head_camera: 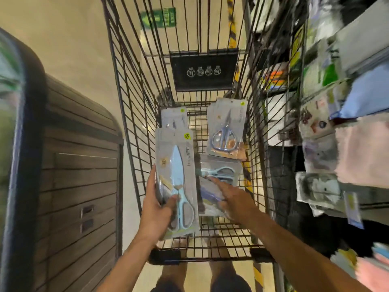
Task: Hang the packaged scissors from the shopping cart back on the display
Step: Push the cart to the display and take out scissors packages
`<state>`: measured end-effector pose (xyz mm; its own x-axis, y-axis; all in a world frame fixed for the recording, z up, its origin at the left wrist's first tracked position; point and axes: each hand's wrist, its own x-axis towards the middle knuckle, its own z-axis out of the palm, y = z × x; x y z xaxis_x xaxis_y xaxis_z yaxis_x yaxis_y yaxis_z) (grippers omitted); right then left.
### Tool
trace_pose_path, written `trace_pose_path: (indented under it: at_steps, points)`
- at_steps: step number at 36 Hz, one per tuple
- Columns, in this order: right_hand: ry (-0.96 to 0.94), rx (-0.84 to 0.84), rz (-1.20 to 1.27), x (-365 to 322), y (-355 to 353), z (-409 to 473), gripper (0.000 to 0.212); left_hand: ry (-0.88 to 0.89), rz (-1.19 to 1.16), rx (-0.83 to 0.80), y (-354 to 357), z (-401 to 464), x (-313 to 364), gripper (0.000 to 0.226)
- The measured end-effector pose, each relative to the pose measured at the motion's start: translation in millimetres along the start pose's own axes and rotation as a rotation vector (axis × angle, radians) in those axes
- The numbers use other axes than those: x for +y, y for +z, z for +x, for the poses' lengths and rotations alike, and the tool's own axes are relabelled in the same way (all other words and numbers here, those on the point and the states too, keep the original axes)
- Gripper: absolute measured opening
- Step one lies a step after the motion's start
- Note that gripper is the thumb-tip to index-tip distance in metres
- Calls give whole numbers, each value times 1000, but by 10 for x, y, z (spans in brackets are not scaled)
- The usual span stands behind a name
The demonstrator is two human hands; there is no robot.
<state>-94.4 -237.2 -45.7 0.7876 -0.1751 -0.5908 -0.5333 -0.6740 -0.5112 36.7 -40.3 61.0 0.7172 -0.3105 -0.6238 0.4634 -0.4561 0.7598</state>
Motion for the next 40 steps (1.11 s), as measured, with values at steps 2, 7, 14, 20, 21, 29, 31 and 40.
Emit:
trace_pose_path:
  at_steps: [2,7,14,20,21,29,31,40]
  points:
    - [70,15,140,-62,-183,-138,79,31,-3,11,-40,-89,210,90]
    - [145,103,424,-374,-773,-562,71,140,-3,39,-136,-391,790,89]
    - [34,319,813,-797,-1424,-1117,82,292,25,35,-373,-857,1456,90]
    - [-72,471,907,-1094,-1766,-1490,82,448,12,17,-576,-1173,1821,91]
    - [-83,500,930,-1159,-1814,-1557,82,466,17,12,-614,-1205,1873,91]
    - [-156,672,981,-1717,-2058,-2013,87,601,42,-69,-931,-1357,2214,93]
    - [-174,740,996,-1912,-2073,-2127,87,641,62,-98,-1024,-1348,2282,92]
    - [-119,1050,1034,-2446,-1763,-2570,84,739,57,-265,-1287,-1397,2378,88]
